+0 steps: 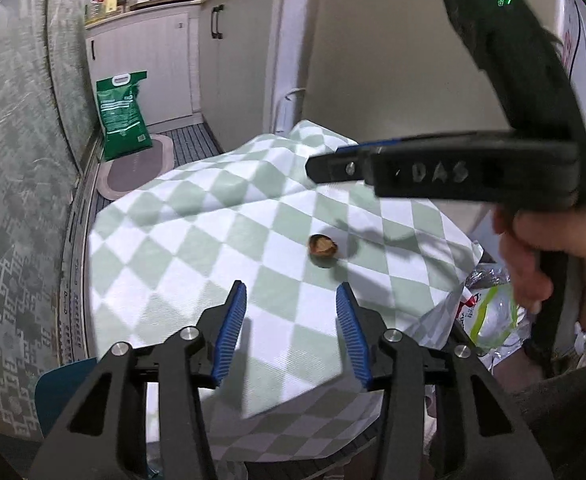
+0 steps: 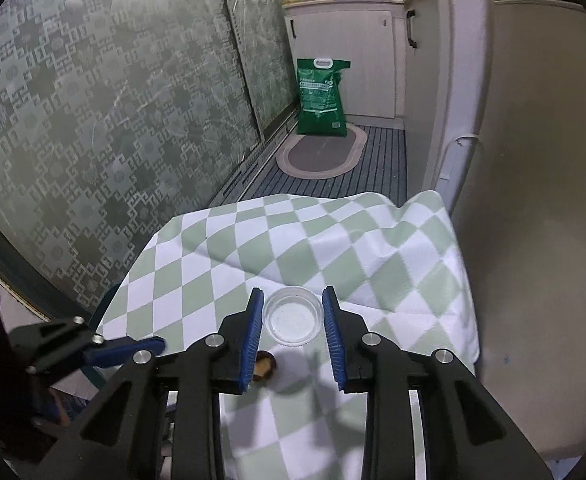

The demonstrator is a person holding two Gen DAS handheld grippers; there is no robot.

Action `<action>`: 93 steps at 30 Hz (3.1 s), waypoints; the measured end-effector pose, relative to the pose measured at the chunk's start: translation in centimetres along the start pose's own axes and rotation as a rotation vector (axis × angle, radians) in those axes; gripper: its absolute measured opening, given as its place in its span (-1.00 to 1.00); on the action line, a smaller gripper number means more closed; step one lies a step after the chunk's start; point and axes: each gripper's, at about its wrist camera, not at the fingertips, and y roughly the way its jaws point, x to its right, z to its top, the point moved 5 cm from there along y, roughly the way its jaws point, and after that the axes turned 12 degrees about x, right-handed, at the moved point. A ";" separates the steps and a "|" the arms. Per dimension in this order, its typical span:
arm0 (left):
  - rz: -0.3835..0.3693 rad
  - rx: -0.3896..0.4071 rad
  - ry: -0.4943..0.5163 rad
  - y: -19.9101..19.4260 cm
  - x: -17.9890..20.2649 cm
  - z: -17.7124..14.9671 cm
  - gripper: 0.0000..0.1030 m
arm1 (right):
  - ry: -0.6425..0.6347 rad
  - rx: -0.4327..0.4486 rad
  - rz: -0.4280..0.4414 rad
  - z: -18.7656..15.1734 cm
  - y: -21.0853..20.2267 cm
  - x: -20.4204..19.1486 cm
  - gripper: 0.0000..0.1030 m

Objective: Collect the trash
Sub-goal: 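Grasp the clear lid with the right gripper while the left gripper grasps the brown nut, then carry the nut and clear lid to the teal bin and release both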

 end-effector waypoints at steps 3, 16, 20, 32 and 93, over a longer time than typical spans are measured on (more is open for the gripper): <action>0.016 -0.010 0.010 1.0 0.7 0.0 -0.08 | 0.010 0.003 0.005 -0.2 -0.6 0.8 -0.42; 0.049 -0.003 -0.019 4.3 1.9 0.9 -0.19 | 0.046 0.035 0.027 -1.0 -3.8 3.3 -0.42; 0.058 -0.001 -0.023 4.9 2.0 1.2 -0.37 | 0.054 0.048 0.042 -1.2 -4.8 3.7 -0.42; 0.074 0.017 -0.058 4.5 2.3 1.9 -0.60 | 0.059 0.065 0.068 -1.2 -6.0 3.6 -0.42; 0.436 -0.313 -0.310 -6.9 -23.2 -12.8 -0.50 | -0.197 -0.105 0.296 -0.3 5.2 -21.7 -0.42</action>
